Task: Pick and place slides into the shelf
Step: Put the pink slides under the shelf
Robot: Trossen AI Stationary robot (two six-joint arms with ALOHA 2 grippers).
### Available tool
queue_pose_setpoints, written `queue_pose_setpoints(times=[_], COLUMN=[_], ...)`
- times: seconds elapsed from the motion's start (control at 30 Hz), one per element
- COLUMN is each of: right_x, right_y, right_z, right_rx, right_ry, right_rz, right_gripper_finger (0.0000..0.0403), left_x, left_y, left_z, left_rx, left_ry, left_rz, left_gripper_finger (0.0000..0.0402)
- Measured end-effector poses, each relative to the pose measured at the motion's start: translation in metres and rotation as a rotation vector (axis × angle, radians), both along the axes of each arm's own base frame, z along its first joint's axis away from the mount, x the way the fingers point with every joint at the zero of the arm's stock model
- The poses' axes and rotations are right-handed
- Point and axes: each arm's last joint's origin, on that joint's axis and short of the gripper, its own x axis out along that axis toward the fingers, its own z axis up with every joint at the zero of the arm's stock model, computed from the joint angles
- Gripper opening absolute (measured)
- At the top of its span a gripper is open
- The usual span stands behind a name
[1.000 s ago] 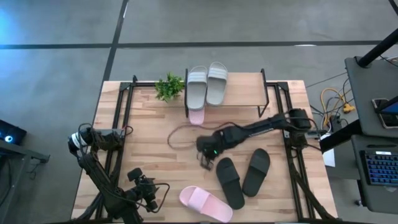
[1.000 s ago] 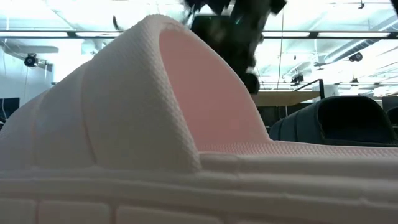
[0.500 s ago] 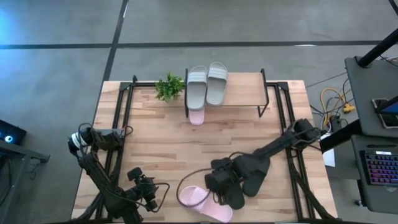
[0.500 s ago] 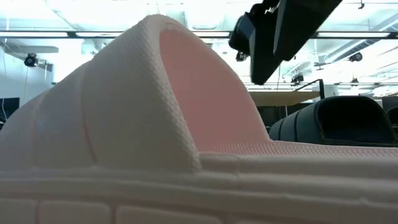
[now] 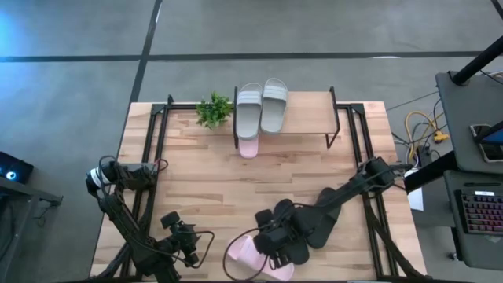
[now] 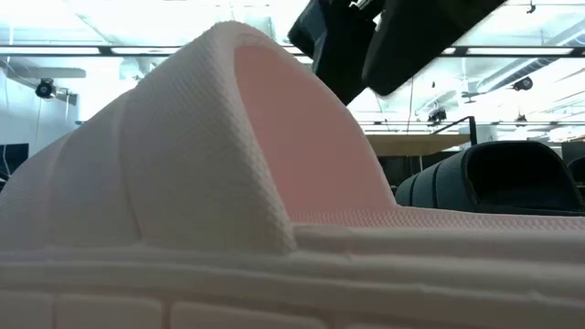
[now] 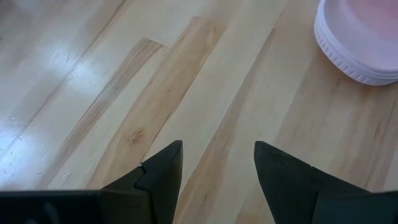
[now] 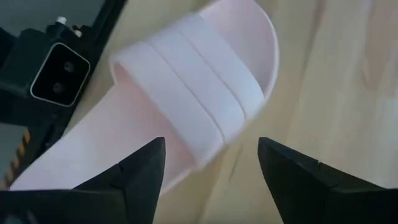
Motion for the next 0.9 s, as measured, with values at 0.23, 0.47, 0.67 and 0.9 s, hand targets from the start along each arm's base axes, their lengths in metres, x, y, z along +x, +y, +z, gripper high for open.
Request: queue_pose_setpoints(times=[0.23,0.47,0.67,0.9], right_x=[0.001,0.01,0.017,0.026], right_y=[0.008,0.012,0.009,-0.009], right_z=[-0.01,-0.03,-0.033,-0.029], right_rx=[-0.015,-0.08,-0.141,-0.068], right_ry=[-0.011,-0.056,-0.093,-0.074], right_rz=[0.066,0.073,-0.054,-0.235], right_gripper_finger=[0.0249,0.0242,0.0211,0.0085], left_x=[0.0,0.0,-0.001,-0.001], left_y=[0.0,0.0,0.0,0.0], left_z=[0.0,0.0,-0.001,-0.001], left_rx=[0.0,0.002,-0.011,-0.019], left_ry=[0.0,0.002,0.029,0.046], left_rz=[0.0,0.0,0.003,0.004], left_gripper_finger=[0.0184,0.0184,0.0184,0.0184])
